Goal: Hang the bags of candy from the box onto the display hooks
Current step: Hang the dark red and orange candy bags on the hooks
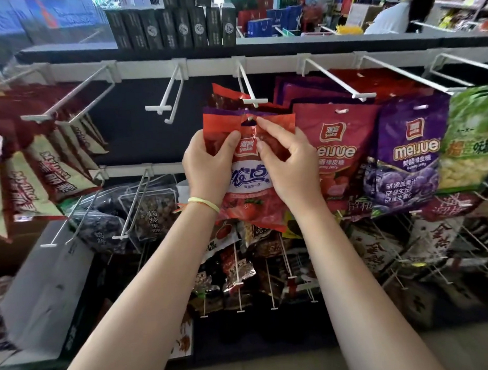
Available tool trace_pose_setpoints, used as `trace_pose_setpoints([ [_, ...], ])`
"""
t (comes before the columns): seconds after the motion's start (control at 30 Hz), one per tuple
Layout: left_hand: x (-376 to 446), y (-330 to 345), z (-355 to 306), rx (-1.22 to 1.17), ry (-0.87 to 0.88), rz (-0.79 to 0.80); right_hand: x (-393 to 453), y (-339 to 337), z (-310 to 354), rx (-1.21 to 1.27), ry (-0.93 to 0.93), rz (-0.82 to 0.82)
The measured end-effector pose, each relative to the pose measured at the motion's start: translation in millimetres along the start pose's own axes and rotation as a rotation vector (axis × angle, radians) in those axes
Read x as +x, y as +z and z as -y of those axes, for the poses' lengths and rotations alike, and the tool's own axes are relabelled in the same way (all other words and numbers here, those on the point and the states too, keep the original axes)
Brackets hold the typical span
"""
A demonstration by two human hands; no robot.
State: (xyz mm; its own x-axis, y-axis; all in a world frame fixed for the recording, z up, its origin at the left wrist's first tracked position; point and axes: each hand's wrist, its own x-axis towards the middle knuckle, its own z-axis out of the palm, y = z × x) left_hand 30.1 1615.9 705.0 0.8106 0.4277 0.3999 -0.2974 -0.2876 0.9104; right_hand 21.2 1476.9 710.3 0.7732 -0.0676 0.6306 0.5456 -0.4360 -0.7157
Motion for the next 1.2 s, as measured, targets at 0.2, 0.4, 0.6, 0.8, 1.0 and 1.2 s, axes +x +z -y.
trace_pose_setpoints([
  [0.2,-20.7,-14.1,15.5,0.14,0.191,-0.001,-23.7,18.0,2.7,-0.396,-0.12,-0.286],
  [0.4,-27.2,-93.7,53.7,0.234,0.015,0.32,-61.4,60.0,37.3,-0.628,-0.155,-0.533],
  [0.6,-16.1,-218.7,73.2,0.222,0.011,0.541,-101.4,154.2,100.7,-0.284,-0.094,-0.045],
  [0.8,10.5,-396.3,119.0,0.239,-0.143,0.601,-155.1,300.2,193.0,0.066,0.358,0.491],
  [1.0,31.6,-540.7,213.6,0.58,-0.299,0.459,-211.3,431.9,227.5,0.089,0.554,0.793],
  [1.2,21.6,-617.0,293.8,1.024,-0.443,0.599,-258.6,525.0,211.3,-0.199,0.745,1.042],
])
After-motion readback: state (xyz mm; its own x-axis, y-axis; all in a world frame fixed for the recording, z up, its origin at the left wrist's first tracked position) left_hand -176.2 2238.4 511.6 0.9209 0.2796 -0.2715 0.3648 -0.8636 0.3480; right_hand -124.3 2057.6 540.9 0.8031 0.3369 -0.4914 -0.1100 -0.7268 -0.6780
